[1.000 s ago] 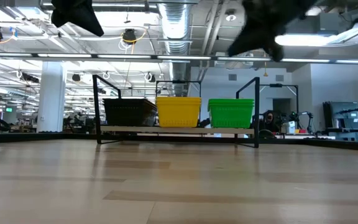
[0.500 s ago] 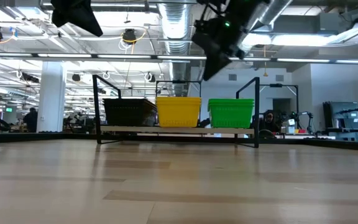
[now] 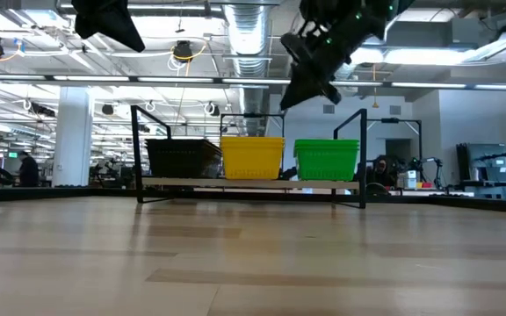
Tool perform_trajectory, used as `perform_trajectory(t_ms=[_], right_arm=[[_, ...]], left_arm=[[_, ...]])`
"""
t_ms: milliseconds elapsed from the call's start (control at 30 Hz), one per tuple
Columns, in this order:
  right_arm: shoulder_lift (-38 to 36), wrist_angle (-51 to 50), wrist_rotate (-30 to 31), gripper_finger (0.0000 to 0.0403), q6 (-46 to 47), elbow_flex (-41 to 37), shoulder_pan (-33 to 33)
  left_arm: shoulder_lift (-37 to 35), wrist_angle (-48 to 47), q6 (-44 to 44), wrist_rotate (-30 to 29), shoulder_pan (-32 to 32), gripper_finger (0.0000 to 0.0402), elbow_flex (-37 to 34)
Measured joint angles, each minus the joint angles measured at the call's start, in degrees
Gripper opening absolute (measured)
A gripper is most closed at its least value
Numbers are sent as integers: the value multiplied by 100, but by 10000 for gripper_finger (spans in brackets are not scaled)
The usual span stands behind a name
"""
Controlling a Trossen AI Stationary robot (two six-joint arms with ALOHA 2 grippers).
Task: Stack baskets on shelf by color
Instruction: Return to Home Position
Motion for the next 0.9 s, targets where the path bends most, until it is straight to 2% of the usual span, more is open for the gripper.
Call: perform_trajectory(t_ms=[167,400,533,700,900], right_arm=[[-6,-98,-40,0,68,-334,-46],[-107,-498,1097,0,280,-338,-158],[-94,-557,1160,0,336,-344,-112],[22,-732,1598,0,489,-348,11],[101,-703,1597,0,673,-339,196]], left_arm=[[0,2,-2,2,2,0,0],[0,4,-22,-2,4,0,0],[0,4,-22,-9,4,0,0],[0,7,-52,-4,2,0,0],[0,7,-59,-3,4,0,0]])
